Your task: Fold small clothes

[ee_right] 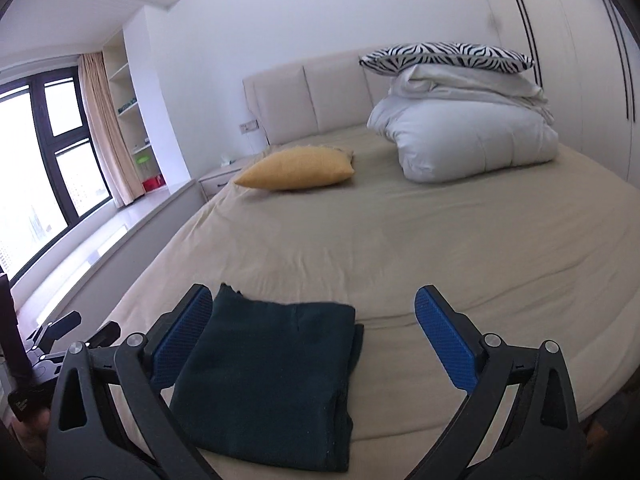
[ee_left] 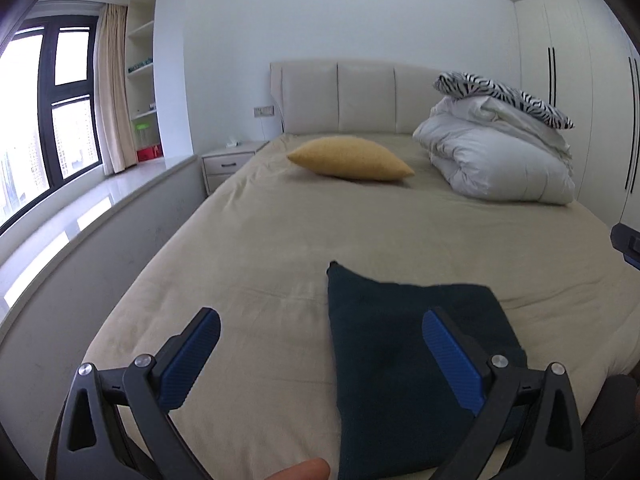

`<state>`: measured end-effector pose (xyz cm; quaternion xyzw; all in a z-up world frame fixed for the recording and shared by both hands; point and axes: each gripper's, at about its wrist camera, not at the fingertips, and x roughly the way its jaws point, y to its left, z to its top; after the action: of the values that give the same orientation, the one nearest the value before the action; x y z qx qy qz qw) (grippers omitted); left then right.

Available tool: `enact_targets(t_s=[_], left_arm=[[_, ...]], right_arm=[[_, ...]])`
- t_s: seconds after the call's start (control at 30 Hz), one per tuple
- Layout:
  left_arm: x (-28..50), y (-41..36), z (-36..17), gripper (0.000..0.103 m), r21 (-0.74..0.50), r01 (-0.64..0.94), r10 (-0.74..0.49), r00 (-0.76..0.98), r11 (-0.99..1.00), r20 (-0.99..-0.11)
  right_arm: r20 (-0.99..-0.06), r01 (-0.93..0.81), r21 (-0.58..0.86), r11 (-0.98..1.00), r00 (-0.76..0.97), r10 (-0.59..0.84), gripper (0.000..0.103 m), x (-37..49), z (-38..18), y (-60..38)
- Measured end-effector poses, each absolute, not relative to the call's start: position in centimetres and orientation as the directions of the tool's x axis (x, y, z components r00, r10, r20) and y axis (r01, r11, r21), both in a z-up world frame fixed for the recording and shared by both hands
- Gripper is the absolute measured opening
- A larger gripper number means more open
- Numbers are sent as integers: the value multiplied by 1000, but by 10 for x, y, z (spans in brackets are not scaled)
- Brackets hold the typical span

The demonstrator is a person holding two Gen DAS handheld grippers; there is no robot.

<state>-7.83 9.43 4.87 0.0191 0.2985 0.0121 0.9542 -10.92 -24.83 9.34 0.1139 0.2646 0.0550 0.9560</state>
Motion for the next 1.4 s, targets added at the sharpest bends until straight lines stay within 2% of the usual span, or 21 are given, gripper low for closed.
enact_targets(t_s=[0.2,0.47,0.97,1.4], left_arm=[[-68,94,7,103,32,-31,45,700,999,-713],[-64,83,-19,103,44,-19,46,627,999,-778],[-61,88,-33,103,47,-38,61,594,998,-803],[-59,91,-36,103,40,-50,62,588,998,-806]], right_arm=[[-656,-9,182,983,744,128,103,-90,44,-224],[-762,50,108,993,645,51,103,-83,-5,-220],[-846,36,15,999,533,-7,103,-68,-38,-213],[-852,45,36,998,524,7,103,-66,-41,-212]])
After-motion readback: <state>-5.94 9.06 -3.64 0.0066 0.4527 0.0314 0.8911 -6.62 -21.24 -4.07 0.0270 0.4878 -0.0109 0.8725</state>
